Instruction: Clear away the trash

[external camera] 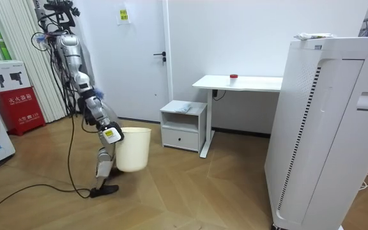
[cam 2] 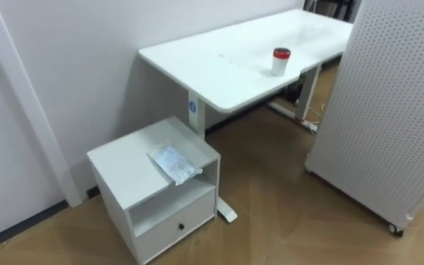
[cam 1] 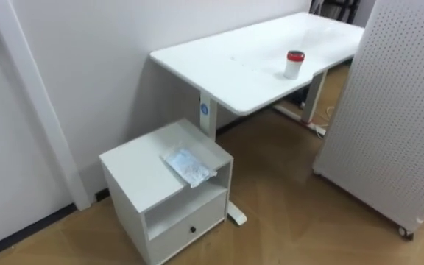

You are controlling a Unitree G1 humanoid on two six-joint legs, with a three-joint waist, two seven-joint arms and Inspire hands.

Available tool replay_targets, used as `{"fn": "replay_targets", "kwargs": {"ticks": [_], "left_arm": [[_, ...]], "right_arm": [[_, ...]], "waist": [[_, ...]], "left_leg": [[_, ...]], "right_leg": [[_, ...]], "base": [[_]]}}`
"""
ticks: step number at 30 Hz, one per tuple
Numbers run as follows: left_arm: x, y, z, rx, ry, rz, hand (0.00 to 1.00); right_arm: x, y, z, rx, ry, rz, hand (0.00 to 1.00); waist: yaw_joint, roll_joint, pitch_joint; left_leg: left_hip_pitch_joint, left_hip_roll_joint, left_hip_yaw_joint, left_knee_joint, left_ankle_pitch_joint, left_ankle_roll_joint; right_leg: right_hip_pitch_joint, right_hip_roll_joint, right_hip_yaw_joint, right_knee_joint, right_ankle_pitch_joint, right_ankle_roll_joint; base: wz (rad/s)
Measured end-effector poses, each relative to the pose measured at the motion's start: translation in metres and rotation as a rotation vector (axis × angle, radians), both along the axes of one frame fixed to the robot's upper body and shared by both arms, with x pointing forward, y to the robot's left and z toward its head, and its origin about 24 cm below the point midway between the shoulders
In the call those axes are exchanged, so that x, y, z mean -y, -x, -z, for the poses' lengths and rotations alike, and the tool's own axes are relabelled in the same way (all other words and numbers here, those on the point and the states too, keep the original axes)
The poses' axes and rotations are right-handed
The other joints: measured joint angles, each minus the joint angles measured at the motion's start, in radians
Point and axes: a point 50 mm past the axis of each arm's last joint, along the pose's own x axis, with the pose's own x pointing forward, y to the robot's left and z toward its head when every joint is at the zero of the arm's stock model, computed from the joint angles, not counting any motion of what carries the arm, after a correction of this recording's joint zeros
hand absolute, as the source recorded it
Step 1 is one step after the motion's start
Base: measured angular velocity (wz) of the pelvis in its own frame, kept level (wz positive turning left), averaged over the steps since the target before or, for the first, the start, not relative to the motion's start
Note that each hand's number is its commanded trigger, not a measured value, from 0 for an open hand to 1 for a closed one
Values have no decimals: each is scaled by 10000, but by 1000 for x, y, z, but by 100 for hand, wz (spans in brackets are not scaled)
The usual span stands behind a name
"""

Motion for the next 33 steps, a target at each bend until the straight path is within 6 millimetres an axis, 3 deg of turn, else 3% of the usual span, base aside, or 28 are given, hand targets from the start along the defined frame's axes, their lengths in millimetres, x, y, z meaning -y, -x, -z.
{"fn": "replay_targets", "kwargs": {"ticks": [1,2,3,4,6,7,8,9,10,11,13,14,15,16,17,18,20,22,23,24,25,26,27,28,29,31,32,33], "left_arm": [[0,3,0,-44,-2,-13,0],[0,4,0,-71,-2,-37,0],[0,7,0,-124,21,-77,0],[2,9,0,-71,75,-82,0],[2,10,-1,114,161,-103,0],[3,7,0,327,190,-200,0],[3,6,0,421,196,-180,0],[2,1,0,610,190,-218,0],[2,-7,0,869,200,-331,0],[1,-11,0,1013,187,-358,0],[-3,-27,-2,1747,89,-481,0],[-4,-31,-2,1935,44,-526,0],[-5,-40,-3,2199,-106,-483,0],[-6,-47,-4,2408,-259,-462,0],[-7,-50,-4,2497,-322,-488,0],[-8,-55,-5,2661,-495,-422,0],[-9,-67,-8,3081,-732,-328,0],[-8,-82,-11,3703,-867,-145,0],[-8,-88,-12,3919,-882,-102,0],[-7,-95,-13,4172,-869,68,0],[-4,-102,-14,4333,-807,222,0],[-2,-106,-14,4410,-747,356,0],[2,-113,-15,4569,-642,506,0],[7,-122,-16,4858,-539,612,0],[8,-127,-18,5083,-527,652,0],[9,-145,-24,5822,-632,860,0],[10,-151,-27,6052,-695,907,0],[11,-170,-34,6732,-896,1034,0]], "right_arm": [[0,1,0,-61,32,21,100],[0,1,0,-80,43,6,100],[0,3,0,-165,31,-44,100],[1,6,0,-224,74,-95,100],[4,11,0,-272,195,-109,100],[6,12,-1,-332,288,-120,100],[7,11,-1,-329,344,-203,100],[8,10,-2,-229,436,-313,100],[9,9,-2,-200,513,-373,100],[9,9,-2,-231,555,-452,100],[8,0,-3,-2,687,-765,100],[8,-2,-3,84,727,-752,100],[9,-4,-5,284,825,-737,100],[10,-6,-5,419,938,-713,100],[11,-7,-6,458,982,-703,100],[11,-9,-6,601,1013,-621,100],[11,-16,-8,928,1011,-384,100],[11,-23,-10,1364,1003,-295,100],[10,-25,-10,1434,943,-279,100],[8,-27,-10,1574,854,-306,100],[6,-28,-10,1682,807,-236,100],[6,-29,-10,1717,827,-265,100],[6,-30,-10,1777,858,-359,100],[5,-34,-10,1844,917,-457,100],[4,-36,-10,1867,936,-541,100],[2,-55,-13,2209,1058,-1217,100],[1,-56,-13,2216,1089,-1324,100],[1,-57,-13,2242,1204,-1451,100]], "waist": [[74,14,-10],[118,5,-11],[270,-67,-51],[232,-134,-55],[120,-242,-116],[212,-371,-155],[260,-356,-167],[261,-512,-150],[253,-489,-148],[269,-480,-154],[275,-473,-142],[236,-497,-146],[189,-544,-132],[198,-532,-123],[221,-498,-119],[227,-296,-119],[212,-194,-81],[66,63,-86],[-2,68,-75],[-48,16,-39],[-94,-25,-16],[-104,-41,-14],[-108,-39,-17],[-144,-60,-152],[-66,-52,-145],[-136,56,6],[-225,51,94],[-418,34,113]], "left_leg": [[-289,30,-69,-1449,493,-139],[-381,46,-67,-1989,901,-110],[-403,62,-71,-2754,1588,-76],[-269,-2,55,-2953,2249,65],[-116,-273,220,-2787,2645,528],[-115,-359,505,-2372,2459,824],[-123,-376,652,-2120,2189,833],[-134,-504,830,-1633,1788,935],[-177,-488,947,-1118,1286,993],[-165,-483,988,-921,1076,1011],[76,-526,1161,-502,312,1100],[175,-603,1162,-487,185,1129],[394,-746,1165,-483,-51,1199],[685,-861,1126,-508,-258,1277],[847,-874,1083,-524,-371,1294],[1192,-879,890,-661,-517,1312],[1564,-775,584,-967,-607,1295],[1883,-582,104,-1342,-620,1247],[1912,-534,8,-1422,-626,1234],[2073,-467,-37,-1635,-611,1171],[2222,-467,-250,-1818,-617,1115],[2312,-462,-323,-1879,-643,1066],[2363,-428,-500,-1925,-687,986],[2342,-293,-495,-1929,-740,858],[2300,-246,-481,-1965,-718,808],[1730,-37,-335,-1251,-577,461],[1428,1,-300,-986,-591,306],[764,130,-429,-1465,-414,132]], "right_leg": [[63,-8,19,16,-138,15],[98,-21,49,25,-215,24],[218,-145,230,14,-355,95],[415,-285,321,-77,-497,253],[711,-550,392,-238,-682,570],[884,-760,606,-369,-810,724],[961,-877,691,-423,-853,780],[1169,-1073,795,-554,-900,874],[1276,-1243,840,-411,-903,910],[1285,-1309,826,-172,-907,935],[787,-1578,794,1725,-833,1209],[512,-1703,745,2487,-709,1411],[-81,-1992,600,4034,-151,1526],[-544,-2214,503,5239,760,1465],[-726,-2254,508,5699,1335,1433],[-1092,-2234,526,6505,2314,1287],[-2002,-2106,380,7218,1761,1117],[-3159,-1549,150,6067,730,1038],[-3355,-1425,124,5426,619,1023],[-3571,-1238,147,3903,572,994],[-3610,-1116,132,2179,704,963],[-3631,-1076,114,1428,991,931],[-3702,-914,74,825,2004,902],[-3679,-784,30,615,2266,798],[-3664,-709,-23,553,2298,747],[-3465,-614,161,84,2435,651],[-3425,-618,432,-31,2478,718],[-3534,-608,989,-117,2518,815]], "base": [[-23],[-43],[-47],[-40],[-18],[-35],[-48],[-37],[-28],[-22],[-15],[0],[15],[15],[15],[8],[21],[52],[55],[56],[51],[54],[47],[36],[4],[7],[69],[87]]}}
